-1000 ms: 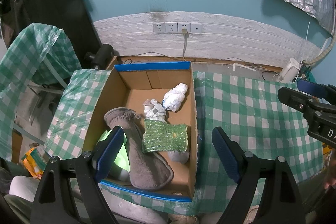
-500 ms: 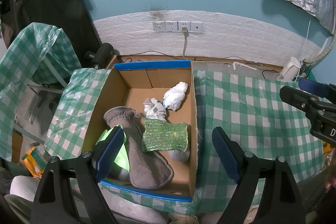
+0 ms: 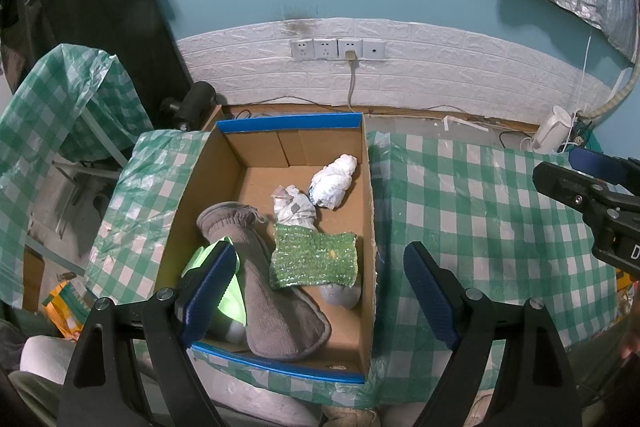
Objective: Organize soft objects
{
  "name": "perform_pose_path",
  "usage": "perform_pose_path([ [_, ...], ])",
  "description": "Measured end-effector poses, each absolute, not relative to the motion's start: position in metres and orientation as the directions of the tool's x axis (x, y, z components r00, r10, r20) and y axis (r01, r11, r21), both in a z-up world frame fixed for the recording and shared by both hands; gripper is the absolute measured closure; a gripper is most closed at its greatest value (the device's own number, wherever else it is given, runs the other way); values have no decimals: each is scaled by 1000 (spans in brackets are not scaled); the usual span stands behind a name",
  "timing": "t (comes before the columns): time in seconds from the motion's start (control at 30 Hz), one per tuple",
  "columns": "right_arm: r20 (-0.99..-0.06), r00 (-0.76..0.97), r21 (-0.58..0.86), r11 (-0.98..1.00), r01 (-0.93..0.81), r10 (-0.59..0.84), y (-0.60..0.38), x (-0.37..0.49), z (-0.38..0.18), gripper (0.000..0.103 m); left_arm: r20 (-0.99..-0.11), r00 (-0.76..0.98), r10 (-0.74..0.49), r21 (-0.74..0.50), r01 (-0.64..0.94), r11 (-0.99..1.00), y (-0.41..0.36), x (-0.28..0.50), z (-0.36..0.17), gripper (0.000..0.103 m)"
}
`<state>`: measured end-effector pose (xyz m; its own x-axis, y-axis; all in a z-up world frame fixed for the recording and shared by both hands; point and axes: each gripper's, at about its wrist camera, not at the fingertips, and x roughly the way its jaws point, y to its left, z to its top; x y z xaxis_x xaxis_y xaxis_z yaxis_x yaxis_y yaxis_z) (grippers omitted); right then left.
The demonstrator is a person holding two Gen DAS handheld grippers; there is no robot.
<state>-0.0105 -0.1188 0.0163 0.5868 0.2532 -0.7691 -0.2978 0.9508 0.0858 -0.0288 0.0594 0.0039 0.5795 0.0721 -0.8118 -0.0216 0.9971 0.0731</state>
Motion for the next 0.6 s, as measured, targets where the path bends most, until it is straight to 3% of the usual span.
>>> perform_pose_path([
  [0.6,-770,586,85,951,-296,252,-119,-11,16,34,-813,578,72,74,-20,997,60,-30,2,16],
])
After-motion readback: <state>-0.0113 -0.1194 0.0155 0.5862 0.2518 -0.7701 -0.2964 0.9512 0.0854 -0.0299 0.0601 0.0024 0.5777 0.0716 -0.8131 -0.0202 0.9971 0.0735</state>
